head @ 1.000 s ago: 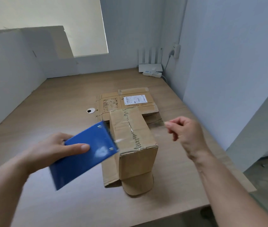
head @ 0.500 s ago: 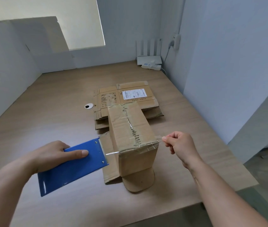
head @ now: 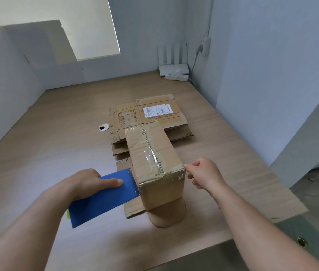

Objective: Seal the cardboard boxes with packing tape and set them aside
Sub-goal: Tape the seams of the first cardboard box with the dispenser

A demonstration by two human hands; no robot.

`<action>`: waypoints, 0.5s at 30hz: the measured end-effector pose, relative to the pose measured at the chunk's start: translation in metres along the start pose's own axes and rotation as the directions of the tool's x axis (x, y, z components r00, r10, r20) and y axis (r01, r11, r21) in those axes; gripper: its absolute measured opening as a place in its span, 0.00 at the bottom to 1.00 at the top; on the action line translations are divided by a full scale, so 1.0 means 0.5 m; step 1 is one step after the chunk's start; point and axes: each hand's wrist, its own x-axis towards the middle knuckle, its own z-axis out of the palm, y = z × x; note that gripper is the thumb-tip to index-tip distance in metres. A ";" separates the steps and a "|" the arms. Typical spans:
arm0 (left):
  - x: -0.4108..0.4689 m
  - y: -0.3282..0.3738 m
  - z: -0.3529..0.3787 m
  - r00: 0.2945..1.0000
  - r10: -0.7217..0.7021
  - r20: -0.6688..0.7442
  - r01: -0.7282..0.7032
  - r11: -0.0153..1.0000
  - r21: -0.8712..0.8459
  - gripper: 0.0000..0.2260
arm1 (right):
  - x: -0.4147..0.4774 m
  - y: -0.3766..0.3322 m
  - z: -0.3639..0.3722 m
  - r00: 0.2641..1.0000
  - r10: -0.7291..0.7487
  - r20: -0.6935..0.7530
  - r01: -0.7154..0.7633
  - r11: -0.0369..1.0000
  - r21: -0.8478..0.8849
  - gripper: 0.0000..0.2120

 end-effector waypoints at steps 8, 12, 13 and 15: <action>0.002 0.001 -0.002 1.000 0.007 -0.003 -0.007 1.000 0.022 0.27 | -0.032 -0.028 0.024 0.932 -0.324 -0.165 0.270 0.921 -0.281 0.14; -0.009 -0.016 -0.007 1.000 -0.010 0.007 0.010 1.000 -0.014 0.26 | -0.028 -0.026 0.051 0.942 -0.288 -0.173 0.280 0.958 -0.066 0.13; -0.013 -0.026 -0.012 1.000 -0.019 0.011 0.020 0.999 -0.028 0.27 | -0.023 -0.023 0.048 0.949 -0.267 -0.168 0.269 0.963 -0.012 0.13; -0.021 -0.043 -0.020 0.999 -0.041 0.021 0.042 0.998 -0.049 0.27 | -0.019 -0.022 0.046 0.953 -0.258 -0.156 0.268 0.963 0.042 0.13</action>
